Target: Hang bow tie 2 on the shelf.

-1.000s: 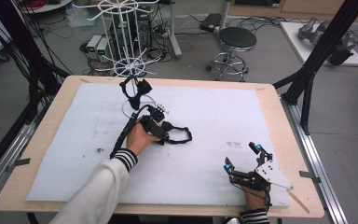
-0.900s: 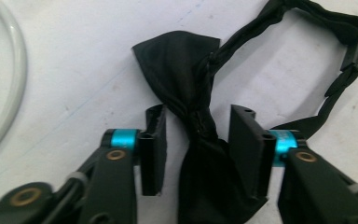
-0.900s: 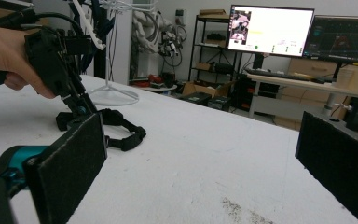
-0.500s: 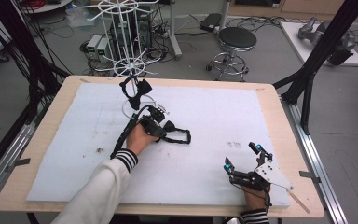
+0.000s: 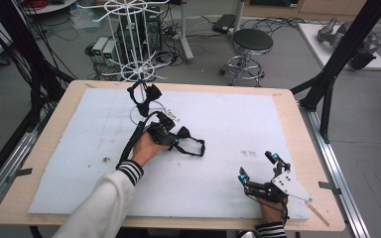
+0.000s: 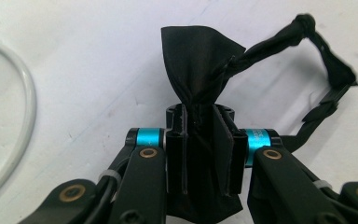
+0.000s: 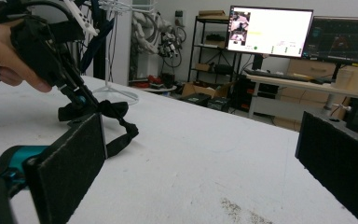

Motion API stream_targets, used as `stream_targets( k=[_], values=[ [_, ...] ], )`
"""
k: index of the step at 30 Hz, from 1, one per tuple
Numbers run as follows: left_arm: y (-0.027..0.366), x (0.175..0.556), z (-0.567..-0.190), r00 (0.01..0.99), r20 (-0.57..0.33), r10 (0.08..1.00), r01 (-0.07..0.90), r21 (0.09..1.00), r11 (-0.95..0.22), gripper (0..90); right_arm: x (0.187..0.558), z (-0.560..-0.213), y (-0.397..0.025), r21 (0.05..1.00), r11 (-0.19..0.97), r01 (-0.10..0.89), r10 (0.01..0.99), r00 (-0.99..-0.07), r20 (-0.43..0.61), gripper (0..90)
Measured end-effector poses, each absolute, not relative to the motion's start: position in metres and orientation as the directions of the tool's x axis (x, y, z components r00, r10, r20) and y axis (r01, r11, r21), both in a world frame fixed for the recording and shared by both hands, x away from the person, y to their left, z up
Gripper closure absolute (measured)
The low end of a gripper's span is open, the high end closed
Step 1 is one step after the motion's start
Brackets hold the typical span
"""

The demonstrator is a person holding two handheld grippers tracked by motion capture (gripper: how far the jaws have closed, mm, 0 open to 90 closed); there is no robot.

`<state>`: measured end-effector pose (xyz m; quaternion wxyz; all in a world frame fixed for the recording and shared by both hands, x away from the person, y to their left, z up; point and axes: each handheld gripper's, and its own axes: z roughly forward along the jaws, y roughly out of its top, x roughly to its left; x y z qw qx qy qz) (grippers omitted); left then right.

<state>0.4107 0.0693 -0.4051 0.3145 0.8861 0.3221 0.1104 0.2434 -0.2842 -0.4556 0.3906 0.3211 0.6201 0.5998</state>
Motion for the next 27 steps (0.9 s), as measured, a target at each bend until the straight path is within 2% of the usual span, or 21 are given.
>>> stream_targets(
  k=[14, 27],
  values=[
    [0.093, 0.386, -0.373, 0.799, 0.008, 0.602, 0.384, 0.763, -0.52, 76.0, 0.244, -0.456, -0.286, 0.996, 0.059, -0.063, 0.87, -0.487, -0.082, 1.2],
    [0.112, 0.365, -0.359, 0.818, 0.018, 0.575, 0.304, 0.834, -0.459, 76.0, 0.244, -0.456, -0.288, 0.998, 0.038, -0.059, 0.873, -0.484, -0.061, 1.1]
  ],
)
